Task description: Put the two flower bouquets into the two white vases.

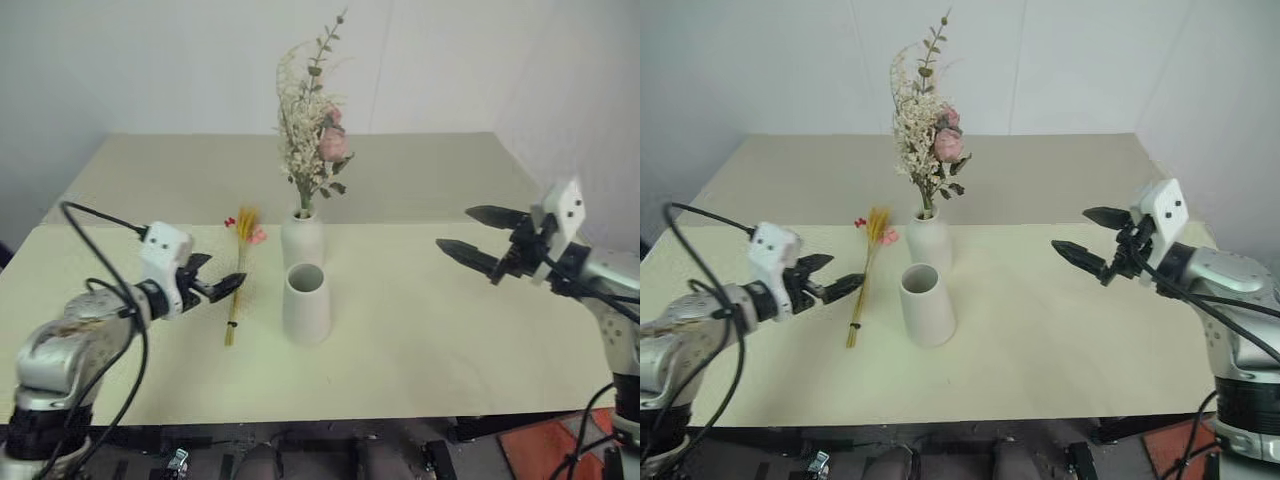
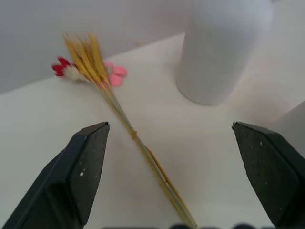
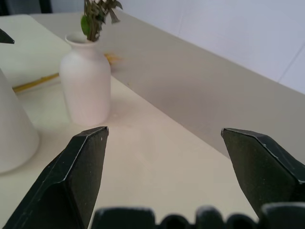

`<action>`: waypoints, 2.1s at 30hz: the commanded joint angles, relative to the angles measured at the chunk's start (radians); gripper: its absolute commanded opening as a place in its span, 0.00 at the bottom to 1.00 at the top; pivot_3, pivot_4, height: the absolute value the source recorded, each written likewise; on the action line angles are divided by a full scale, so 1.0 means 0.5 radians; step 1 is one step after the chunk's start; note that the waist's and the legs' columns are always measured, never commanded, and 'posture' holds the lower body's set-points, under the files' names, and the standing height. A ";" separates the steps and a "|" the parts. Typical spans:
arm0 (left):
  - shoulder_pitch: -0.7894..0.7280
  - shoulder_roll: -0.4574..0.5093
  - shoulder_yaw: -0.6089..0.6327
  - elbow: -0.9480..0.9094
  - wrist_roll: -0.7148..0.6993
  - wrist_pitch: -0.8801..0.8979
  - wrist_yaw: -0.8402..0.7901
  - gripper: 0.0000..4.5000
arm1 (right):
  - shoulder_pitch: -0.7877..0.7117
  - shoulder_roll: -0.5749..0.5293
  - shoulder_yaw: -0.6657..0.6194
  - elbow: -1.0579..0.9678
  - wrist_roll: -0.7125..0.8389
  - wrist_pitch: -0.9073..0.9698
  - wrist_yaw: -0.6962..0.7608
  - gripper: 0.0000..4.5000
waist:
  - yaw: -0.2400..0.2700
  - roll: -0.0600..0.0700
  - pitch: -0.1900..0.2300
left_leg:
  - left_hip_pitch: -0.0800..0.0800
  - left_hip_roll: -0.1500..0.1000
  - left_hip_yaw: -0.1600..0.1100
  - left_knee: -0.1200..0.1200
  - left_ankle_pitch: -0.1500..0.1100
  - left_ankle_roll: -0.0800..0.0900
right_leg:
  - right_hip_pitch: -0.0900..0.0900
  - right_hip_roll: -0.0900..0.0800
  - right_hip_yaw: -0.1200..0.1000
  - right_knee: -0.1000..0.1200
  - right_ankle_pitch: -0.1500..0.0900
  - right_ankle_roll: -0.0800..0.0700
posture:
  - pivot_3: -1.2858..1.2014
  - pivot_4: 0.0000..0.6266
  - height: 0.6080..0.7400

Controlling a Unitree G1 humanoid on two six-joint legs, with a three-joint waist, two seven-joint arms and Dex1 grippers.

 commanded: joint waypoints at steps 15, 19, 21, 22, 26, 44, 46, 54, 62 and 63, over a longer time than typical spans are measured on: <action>-1.235 -0.607 -0.446 1.390 0.557 0.769 0.516 1.00 | 0.730 -0.222 -0.627 -0.489 0.261 0.136 0.126 0.99 | -0.018 -0.005 0.003 | 0.018 -0.023 -0.001 0.000 0.001 0.001 | 0.019 -0.008 0.020 -0.011 0.004 0.019 | 0.52 0.24 1.00; -1.251 -0.644 -0.404 1.307 0.635 0.796 0.594 1.00 | 0.834 -0.168 -0.693 -0.560 0.279 0.151 0.072 0.99 | -0.026 -0.005 0.003 | 0.017 -0.026 0.001 0.000 0.000 0.001 | 0.019 -0.011 0.024 -0.014 0.006 0.025 | 0.52 0.24 1.00; -1.250 -0.654 -0.362 1.209 0.643 0.835 0.605 1.00 | 0.872 -0.151 -0.704 -0.578 0.277 0.149 0.047 0.99 | -0.030 -0.006 0.004 | 0.016 -0.027 0.001 0.000 0.000 0.000 | 0.019 -0.012 0.025 -0.014 0.006 0.026 | 0.52 0.24 1.00; -1.259 -0.660 -0.337 1.180 0.646 0.873 0.613 1.00 | 0.883 -0.146 -0.711 -0.584 0.285 0.152 0.039 0.99 | -0.029 -0.006 0.004 | 0.015 -0.027 0.001 0.000 0.000 0.000 | 0.018 -0.012 0.025 -0.014 0.006 0.027 | 0.52 0.24 1.00; -1.227 -0.661 -0.306 1.105 0.691 0.982 0.656 1.00 | 0.900 -0.145 -0.709 -0.583 0.295 0.139 0.018 0.99 | -0.031 -0.006 0.004 | 0.016 -0.028 0.002 0.000 0.001 0.000 | 0.019 -0.013 0.026 -0.014 0.006 0.028 | 0.52 0.24 1.00; -1.189 -0.750 -0.228 1.485 0.816 0.877 0.648 0.38 | 0.951 -0.133 -0.778 -0.560 0.386 -0.041 0.269 1.00 | -0.034 -0.006 0.003 | 0.021 -0.031 0.001 0.001 0.001 -0.001 | 0.023 -0.013 0.029 -0.013 0.008 0.031 | 0.52 0.24 1.00; -1.201 -0.759 -0.202 1.521 0.830 0.854 0.663 0.24 | 0.976 -0.131 -0.795 -0.569 0.390 -0.058 0.288 1.00 | -0.040 -0.006 0.003 | 0.025 -0.033 0.001 0.001 0.001 -0.001 | 0.026 -0.013 0.031 -0.013 0.009 0.032 | 0.52 0.24 1.00; -1.190 -0.789 -0.024 1.430 0.854 0.738 0.745 0.00 | 1.092 -0.136 -0.918 -0.570 0.465 -0.135 0.468 1.00 | -0.051 -0.007 0.003 | 0.028 -0.035 0.001 0.000 0.001 -0.002 | 0.025 -0.011 0.037 -0.012 0.013 0.037 | 0.52 0.24 1.00; -0.695 -0.709 0.505 0.535 0.239 -0.109 -0.008 0.00 | 1.114 -0.128 -0.921 -0.530 0.429 -0.255 0.516 1.00 | -0.045 -0.006 0.004 | 0.018 -0.033 0.002 -0.001 0.004 -0.012 | 0.017 -0.010 0.039 -0.019 0.013 0.036 | 0.52 0.24 1.00; -0.657 -0.736 0.683 0.520 0.029 -0.187 -0.156 0.00 | 1.120 -0.127 -0.914 -0.527 0.424 -0.270 0.524 1.00 | -0.041 -0.006 0.004 | 0.017 -0.032 0.002 -0.001 0.004 -0.018 | 0.018 -0.010 0.038 -0.022 0.014 0.036 | 0.52 0.24 1.00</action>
